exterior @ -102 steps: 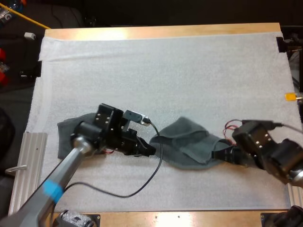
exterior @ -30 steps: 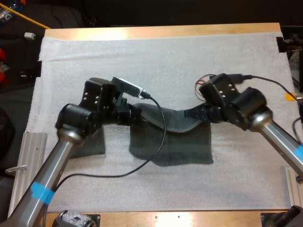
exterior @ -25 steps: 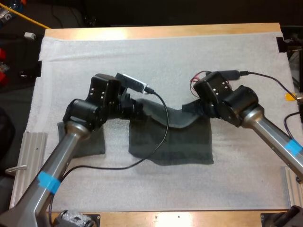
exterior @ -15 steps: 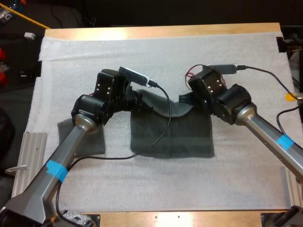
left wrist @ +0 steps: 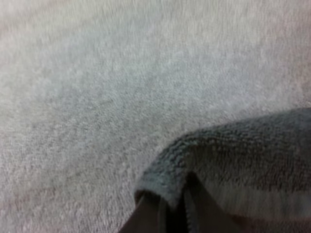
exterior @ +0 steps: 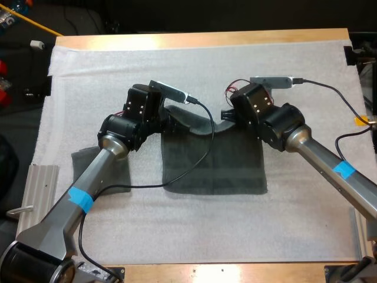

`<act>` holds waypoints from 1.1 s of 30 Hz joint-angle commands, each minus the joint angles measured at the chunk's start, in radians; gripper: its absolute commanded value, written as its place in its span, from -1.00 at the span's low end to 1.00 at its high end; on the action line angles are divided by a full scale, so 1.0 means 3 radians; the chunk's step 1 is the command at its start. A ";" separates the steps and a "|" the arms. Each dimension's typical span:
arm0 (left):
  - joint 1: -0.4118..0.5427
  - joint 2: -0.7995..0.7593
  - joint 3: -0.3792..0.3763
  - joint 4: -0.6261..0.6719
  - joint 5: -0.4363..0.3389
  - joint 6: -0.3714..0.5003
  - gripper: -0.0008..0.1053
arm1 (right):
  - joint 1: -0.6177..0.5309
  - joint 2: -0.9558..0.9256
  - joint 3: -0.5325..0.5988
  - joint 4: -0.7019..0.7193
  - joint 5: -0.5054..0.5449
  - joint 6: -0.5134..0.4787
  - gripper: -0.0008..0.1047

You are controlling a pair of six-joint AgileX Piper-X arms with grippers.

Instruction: Pick towel from pile, fold and stack

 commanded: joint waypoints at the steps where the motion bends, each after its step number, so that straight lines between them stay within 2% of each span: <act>1: 0.0005 -0.0014 -0.0003 -0.0102 -0.0084 -0.0002 -0.98 | -0.0037 0.0009 -0.0016 -0.0045 0.0075 -0.0015 -0.99; 9: 0.0005 -0.0014 -0.0003 -0.0186 -0.0083 -0.0002 -0.98 | -0.0144 0.0019 -0.0016 -0.0053 0.0092 0.0014 -0.98; 11: 0.0005 -0.0014 -0.0003 -0.0186 -0.0083 -0.0002 -0.97 | -0.0167 0.0019 -0.0016 -0.0071 0.0092 0.0014 -0.90; 12: 0.0005 -0.0014 -0.0003 -0.0186 -0.0077 -0.0002 -0.93 | -0.0182 0.0019 -0.0016 -0.0101 0.0055 0.0014 -0.79; 13: 0.0005 -0.0014 -0.0003 -0.0186 -0.0077 -0.0002 -0.83 | -0.0201 0.0019 -0.0016 -0.0147 0.0031 0.0014 -0.59; 14: 0.0005 -0.0014 -0.0003 -0.0194 -0.0077 -0.0002 -0.76 | -0.0210 0.0019 -0.0016 -0.0165 0.0027 0.0014 -0.52; 16: 0.0005 -0.0014 -0.0003 -0.0250 -0.0077 -0.0002 -0.42 | -0.0247 0.0019 -0.0016 -0.0267 -0.0039 0.0014 0.00; 17: 0.0005 -0.0014 -0.0003 -0.0273 -0.0077 -0.0002 -0.36 | -0.0255 0.0019 -0.0016 -0.0294 -0.0039 0.0014 0.13; 18: 0.0005 -0.0014 -0.0003 -0.0327 -0.0077 -0.0002 -0.17 | -0.0265 0.0019 -0.0016 -0.0333 -0.0039 0.0007 0.32; 19: 0.0005 -0.0014 -0.0003 -0.0372 -0.0077 -0.0002 -0.04 | -0.0281 0.0019 -0.0016 -0.0343 -0.0023 -0.0020 0.39; 22: 0.0005 -0.0014 -0.0076 -0.0377 -0.0041 -0.0002 0.15 | -0.0297 0.0001 -0.0016 -0.0301 0.0018 -0.0143 0.35; 26: 0.0005 -0.0113 -0.0165 -0.0271 -0.0041 -0.0002 0.15 | -0.0297 -0.0093 -0.0016 -0.0111 0.0068 -0.0285 0.33; 33: 0.0005 -0.0654 -0.0171 0.0036 -0.0041 -0.0002 0.15 | -0.0291 -0.0463 -0.0016 0.0297 0.0028 -0.0372 0.33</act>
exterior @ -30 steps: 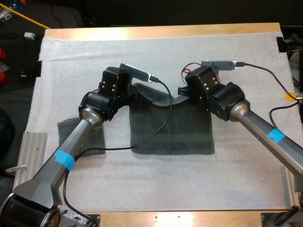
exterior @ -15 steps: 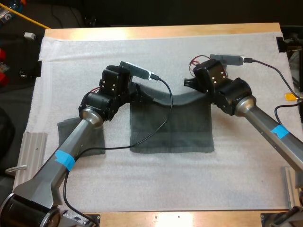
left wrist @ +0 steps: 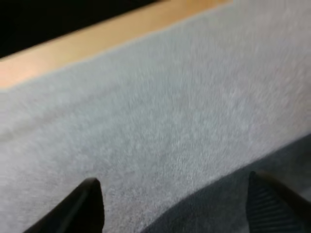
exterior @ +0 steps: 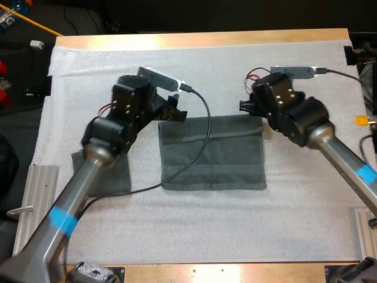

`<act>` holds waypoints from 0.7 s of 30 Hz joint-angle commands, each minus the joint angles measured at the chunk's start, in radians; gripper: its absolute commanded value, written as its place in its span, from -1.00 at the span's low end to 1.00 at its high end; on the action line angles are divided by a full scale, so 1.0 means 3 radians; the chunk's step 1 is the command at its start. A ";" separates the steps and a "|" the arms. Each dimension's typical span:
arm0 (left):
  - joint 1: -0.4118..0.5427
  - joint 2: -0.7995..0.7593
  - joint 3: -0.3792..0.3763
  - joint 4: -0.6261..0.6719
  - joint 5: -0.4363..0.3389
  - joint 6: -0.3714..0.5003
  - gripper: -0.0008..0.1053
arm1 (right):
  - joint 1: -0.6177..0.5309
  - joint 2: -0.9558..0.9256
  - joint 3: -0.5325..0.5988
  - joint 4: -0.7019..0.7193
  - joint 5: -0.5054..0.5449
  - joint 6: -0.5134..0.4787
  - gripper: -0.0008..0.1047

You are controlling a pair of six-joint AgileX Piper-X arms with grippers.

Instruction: Pick towel from pile, fold and stack

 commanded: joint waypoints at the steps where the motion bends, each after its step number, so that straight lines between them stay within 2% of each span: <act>1: 0.0005 -0.0156 -0.0027 0.0118 -0.0021 -0.0002 0.15 | -0.0006 -0.0152 -0.0016 0.0113 -0.0013 -0.0037 0.33; 5: 0.0005 -0.0470 -0.0027 0.0344 -0.0021 -0.0002 0.15 | -0.0006 -0.0363 -0.0016 0.0241 -0.0267 -0.0036 0.33; 8: 0.0005 -0.0678 -0.0027 0.0568 0.0022 -0.0002 0.15 | -0.0006 -0.0511 -0.0016 0.0310 -0.0510 -0.0049 0.23; 15: 0.0005 -0.1170 -0.0027 0.1218 0.0623 -0.0120 0.15 | -0.0006 -0.0807 -0.0016 0.0424 -0.1298 -0.0084 -0.54; 19: 0.0005 -0.1352 -0.0027 0.1595 0.0646 -0.0155 0.15 | 0.0022 -0.0861 -0.0016 0.0527 -0.1687 -0.0084 -0.99; 21: 0.0005 -0.1397 -0.0027 0.1734 0.0646 -0.0155 0.15 | 0.0080 -0.0860 -0.0016 0.0594 -0.1795 -0.0084 -0.99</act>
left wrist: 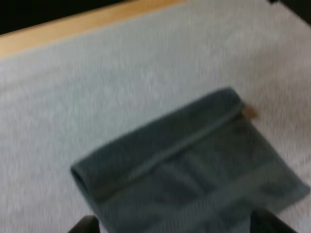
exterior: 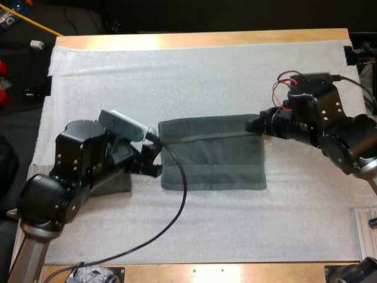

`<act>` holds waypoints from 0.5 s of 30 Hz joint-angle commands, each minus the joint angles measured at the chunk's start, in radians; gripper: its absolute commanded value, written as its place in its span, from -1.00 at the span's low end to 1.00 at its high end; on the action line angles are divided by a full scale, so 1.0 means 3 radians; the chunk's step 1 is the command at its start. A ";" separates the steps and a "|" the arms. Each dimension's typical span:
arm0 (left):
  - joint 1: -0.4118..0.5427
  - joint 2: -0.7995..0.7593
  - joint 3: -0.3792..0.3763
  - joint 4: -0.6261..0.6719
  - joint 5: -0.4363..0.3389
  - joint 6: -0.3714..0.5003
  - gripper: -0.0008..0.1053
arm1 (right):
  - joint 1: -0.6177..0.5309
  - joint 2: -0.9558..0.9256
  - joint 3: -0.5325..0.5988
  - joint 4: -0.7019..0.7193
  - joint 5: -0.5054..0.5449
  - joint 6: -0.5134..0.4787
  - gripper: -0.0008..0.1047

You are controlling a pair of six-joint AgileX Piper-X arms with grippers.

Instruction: Pick towel from pile, fold and stack

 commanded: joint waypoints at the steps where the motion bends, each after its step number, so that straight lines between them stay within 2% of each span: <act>1: 0.0005 -0.0031 -0.0021 0.0128 0.0033 -0.0043 0.15 | 0.0078 -0.0004 -0.0016 0.0053 -0.0171 -0.0036 -0.99; 7: 0.0005 -0.0030 -0.0021 0.0286 0.0095 -0.0043 0.15 | 0.0380 0.0283 -0.0016 -0.0034 -0.0108 -0.0036 -0.99; 15: 0.0005 -0.0030 -0.0021 0.0285 0.0095 -0.0043 0.15 | 0.0403 0.0896 -0.0016 -0.0190 -0.0109 -0.0027 -0.99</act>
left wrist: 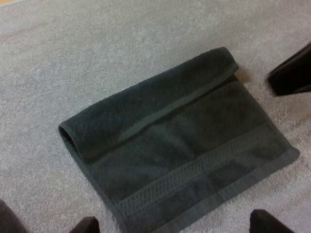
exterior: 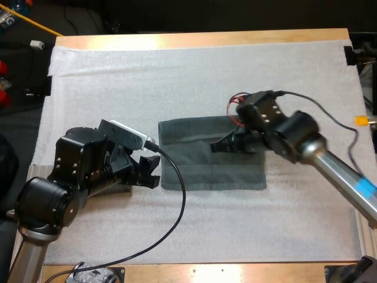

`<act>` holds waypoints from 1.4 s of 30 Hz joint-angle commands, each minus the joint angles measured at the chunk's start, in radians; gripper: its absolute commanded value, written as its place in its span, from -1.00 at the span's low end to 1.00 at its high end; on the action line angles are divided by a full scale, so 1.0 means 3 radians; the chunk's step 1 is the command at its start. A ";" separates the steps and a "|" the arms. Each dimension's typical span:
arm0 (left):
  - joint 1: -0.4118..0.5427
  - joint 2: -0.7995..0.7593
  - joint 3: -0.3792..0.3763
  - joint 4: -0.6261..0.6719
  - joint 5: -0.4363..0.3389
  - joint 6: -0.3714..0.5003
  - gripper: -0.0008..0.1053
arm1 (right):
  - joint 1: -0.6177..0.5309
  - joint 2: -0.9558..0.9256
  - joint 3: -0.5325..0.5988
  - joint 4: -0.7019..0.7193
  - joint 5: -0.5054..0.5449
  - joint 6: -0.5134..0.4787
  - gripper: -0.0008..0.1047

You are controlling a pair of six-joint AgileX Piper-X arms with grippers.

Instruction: Pick towel from pile, fold and stack

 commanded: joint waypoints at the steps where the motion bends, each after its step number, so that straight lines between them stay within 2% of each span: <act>1: 0.0005 -0.0011 -0.0021 -0.0003 0.0021 -0.0035 0.15 | -0.0005 0.0061 -0.0016 -0.0098 0.0010 -0.0027 -0.99; 5: 0.0005 -0.0011 -0.0021 -0.0003 0.0021 -0.0035 0.15 | -0.0005 0.0279 -0.0052 -0.0239 0.0010 -0.0019 -0.99; 13: 0.0005 -0.0011 -0.0021 -0.0003 0.0021 -0.0035 0.15 | -0.0011 0.0818 -0.0353 -0.0246 0.0010 -0.0020 -0.99; 18: 0.0005 -0.0011 -0.0021 -0.0003 0.0021 -0.0035 0.15 | -0.0011 0.1088 -0.0418 -0.0250 0.0021 -0.0020 -0.99; 34: 0.0005 -0.0011 -0.0021 0.0004 0.0021 -0.0035 0.15 | -0.0026 0.1572 -0.0451 -0.0509 0.0399 -0.0020 -0.99; 42: 0.0005 -0.0011 -0.0021 0.0005 0.0227 -0.0035 0.15 | -0.0126 0.1686 -0.0507 -0.0690 0.0520 0.0025 -0.99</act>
